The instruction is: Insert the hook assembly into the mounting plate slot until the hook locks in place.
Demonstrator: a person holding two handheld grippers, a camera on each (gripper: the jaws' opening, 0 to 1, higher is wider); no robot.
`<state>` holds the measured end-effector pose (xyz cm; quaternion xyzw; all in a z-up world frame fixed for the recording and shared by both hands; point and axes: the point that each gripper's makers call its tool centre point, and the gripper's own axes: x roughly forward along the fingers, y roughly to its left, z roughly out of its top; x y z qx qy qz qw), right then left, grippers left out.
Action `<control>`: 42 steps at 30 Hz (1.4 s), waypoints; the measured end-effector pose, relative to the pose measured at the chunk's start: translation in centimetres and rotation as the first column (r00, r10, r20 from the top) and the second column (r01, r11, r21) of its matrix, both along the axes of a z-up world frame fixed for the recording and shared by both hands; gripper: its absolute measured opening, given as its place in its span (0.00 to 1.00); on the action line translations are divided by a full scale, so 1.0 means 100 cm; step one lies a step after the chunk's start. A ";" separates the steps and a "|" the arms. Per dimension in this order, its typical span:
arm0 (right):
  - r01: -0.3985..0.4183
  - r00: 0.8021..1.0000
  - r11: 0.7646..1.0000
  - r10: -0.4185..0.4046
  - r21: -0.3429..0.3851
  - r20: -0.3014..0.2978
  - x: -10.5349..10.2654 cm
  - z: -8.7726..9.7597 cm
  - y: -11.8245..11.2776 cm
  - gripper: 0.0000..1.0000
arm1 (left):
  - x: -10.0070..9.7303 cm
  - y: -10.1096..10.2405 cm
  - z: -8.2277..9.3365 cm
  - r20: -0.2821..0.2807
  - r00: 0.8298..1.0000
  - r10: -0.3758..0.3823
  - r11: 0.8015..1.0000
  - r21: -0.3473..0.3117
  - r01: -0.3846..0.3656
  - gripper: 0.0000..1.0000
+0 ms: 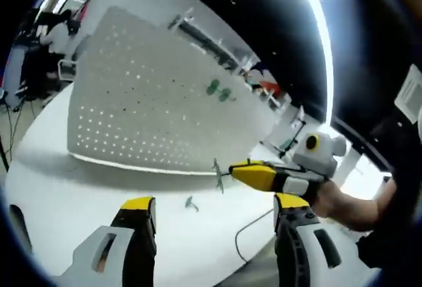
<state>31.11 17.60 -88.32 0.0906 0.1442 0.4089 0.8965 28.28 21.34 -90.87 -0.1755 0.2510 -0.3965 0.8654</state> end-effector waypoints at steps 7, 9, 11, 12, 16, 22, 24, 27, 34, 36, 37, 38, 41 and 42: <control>0.094 0.992 0.993 -0.100 0.068 0.077 0.015 0.020 -0.015 0.00 | -0.005 -0.008 0.000 0.017 1.000 -0.004 0.999 0.042 0.003 1.00; 0.131 0.979 0.990 -0.138 0.051 0.151 0.021 0.029 -0.021 0.00 | -0.006 -0.008 -0.003 0.025 1.000 -0.012 0.997 0.077 0.010 1.00; 0.153 0.969 0.987 -0.161 0.055 0.188 0.024 0.036 -0.025 0.00 | -0.006 -0.008 -0.003 0.024 1.000 -0.011 0.997 0.078 0.009 1.00; 0.182 0.958 0.982 -0.190 0.059 0.213 0.027 0.041 -0.030 0.00 | -0.006 -0.007 -0.002 0.023 1.000 -0.004 0.998 0.070 0.003 1.00; 0.272 0.906 0.962 -0.259 0.008 0.335 0.036 0.055 -0.044 0.00 | -0.002 0.000 0.004 0.035 0.998 0.043 0.998 0.053 -0.045 1.00; 0.350 0.859 0.936 -0.338 0.039 0.385 0.049 0.070 -0.060 0.00 | -0.002 0.006 0.000 0.035 0.997 0.064 0.994 0.083 -0.067 1.00; 0.375 0.844 0.926 -0.357 0.036 0.399 0.055 0.071 -0.068 0.00 | -0.002 0.009 0.000 0.033 0.997 0.076 0.994 0.077 -0.078 1.00; 0.423 0.815 0.905 -0.398 0.036 0.421 0.064 0.075 -0.084 0.00 | -0.002 0.011 0.000 0.034 0.996 0.079 0.993 0.083 -0.082 1.00; 0.508 0.763 0.858 -0.489 0.076 0.422 0.082 0.081 -0.117 0.00 | -0.002 0.018 0.007 0.069 0.993 0.095 0.993 0.066 -0.099 1.00; 0.524 0.751 0.848 -0.504 0.079 0.426 0.087 0.082 -0.125 0.00 | 0.000 0.020 0.008 0.085 0.992 0.099 0.992 0.067 -0.104 1.00; 0.542 0.739 0.837 -0.518 0.077 0.431 0.091 0.082 -0.131 0.00 | 0.001 0.022 0.008 0.095 0.990 0.100 0.992 0.069 -0.107 1.00; 0.551 0.731 0.831 -0.527 0.081 0.433 0.093 0.083 -0.135 0.00 | 0.002 0.024 0.008 0.095 0.990 0.103 0.992 0.062 -0.109 1.00; 0.581 0.711 0.809 -0.559 0.091 0.426 0.103 0.084 -0.149 0.00 | 0.005 0.032 0.007 0.090 0.988 0.123 0.990 0.053 -0.128 1.00; 0.595 0.700 0.798 -0.572 0.093 0.427 0.105 0.085 -0.154 0.00 | 0.006 0.035 0.006 0.095 0.987 0.127 0.989 0.065 -0.134 1.00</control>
